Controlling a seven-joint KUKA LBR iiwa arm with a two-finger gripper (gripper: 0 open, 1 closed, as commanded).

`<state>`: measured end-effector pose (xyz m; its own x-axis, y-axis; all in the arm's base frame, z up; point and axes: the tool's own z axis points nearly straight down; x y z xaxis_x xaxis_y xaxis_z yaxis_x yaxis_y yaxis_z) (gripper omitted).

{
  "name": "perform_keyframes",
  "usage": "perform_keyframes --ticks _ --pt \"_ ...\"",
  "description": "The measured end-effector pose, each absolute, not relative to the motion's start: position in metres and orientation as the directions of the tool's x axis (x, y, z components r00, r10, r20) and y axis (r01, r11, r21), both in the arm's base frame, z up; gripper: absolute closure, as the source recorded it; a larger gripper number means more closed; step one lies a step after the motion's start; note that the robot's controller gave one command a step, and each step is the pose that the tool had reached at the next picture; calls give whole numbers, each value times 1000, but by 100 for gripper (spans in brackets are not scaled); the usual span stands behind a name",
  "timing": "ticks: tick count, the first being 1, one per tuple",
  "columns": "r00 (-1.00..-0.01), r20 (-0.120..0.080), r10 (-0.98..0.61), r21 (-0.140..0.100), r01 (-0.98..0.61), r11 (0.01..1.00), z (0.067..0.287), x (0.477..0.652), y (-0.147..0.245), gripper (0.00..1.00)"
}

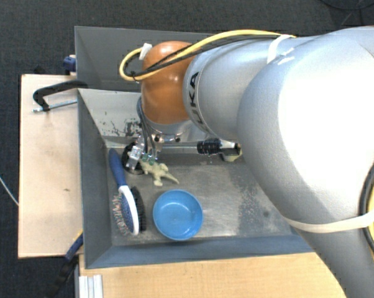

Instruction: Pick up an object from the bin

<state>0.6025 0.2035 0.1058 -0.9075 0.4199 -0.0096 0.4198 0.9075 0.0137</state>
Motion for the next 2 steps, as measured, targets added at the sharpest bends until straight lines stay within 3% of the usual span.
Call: perform_keyframes --ticks 1,2 --pt "-907 -5 421 7 421 907 131 598 203 100" --pt "-997 -17 -71 2 -71 997 100 605 221 100"
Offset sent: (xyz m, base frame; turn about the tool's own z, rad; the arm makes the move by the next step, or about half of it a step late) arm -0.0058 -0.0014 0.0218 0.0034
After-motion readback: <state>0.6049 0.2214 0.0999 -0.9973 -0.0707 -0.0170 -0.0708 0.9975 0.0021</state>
